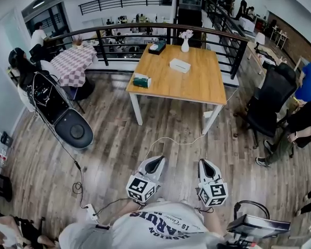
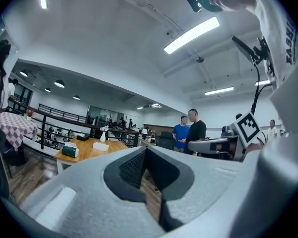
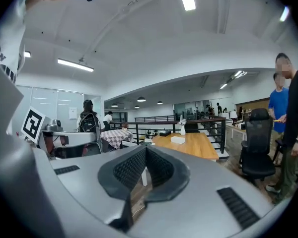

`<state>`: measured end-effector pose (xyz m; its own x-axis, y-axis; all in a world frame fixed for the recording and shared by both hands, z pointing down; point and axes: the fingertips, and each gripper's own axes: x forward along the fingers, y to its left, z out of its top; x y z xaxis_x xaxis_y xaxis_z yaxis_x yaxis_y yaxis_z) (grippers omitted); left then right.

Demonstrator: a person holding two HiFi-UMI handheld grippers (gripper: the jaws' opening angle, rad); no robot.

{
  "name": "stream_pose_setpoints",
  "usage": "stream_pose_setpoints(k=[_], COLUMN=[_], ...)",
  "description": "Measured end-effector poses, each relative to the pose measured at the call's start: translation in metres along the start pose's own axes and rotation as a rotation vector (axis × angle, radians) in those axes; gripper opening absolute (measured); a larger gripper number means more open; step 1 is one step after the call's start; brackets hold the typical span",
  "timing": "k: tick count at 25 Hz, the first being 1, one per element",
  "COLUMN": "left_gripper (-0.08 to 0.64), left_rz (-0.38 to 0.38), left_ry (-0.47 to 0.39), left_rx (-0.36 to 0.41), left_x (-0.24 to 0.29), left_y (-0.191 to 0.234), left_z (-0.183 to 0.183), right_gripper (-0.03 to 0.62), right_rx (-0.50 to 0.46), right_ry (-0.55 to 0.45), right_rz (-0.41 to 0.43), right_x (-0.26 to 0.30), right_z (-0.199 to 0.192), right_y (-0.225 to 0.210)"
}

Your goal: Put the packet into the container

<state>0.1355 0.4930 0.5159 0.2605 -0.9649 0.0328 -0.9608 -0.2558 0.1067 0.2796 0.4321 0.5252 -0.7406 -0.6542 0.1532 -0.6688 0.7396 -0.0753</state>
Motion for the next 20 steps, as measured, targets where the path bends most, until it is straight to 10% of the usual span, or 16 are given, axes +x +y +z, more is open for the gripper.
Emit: stream_pose_setpoints(k=[20], left_gripper=[0.0], left_rz=[-0.005], left_ry=[0.006], left_rx=[-0.037], left_x=[-0.003], left_y=[0.05], left_z=[-0.01], right_gripper=[0.009], right_rx=[0.042], right_ry=[0.034], right_rz=[-0.078], right_x=[0.036], right_z=[-0.009], right_y=[0.01])
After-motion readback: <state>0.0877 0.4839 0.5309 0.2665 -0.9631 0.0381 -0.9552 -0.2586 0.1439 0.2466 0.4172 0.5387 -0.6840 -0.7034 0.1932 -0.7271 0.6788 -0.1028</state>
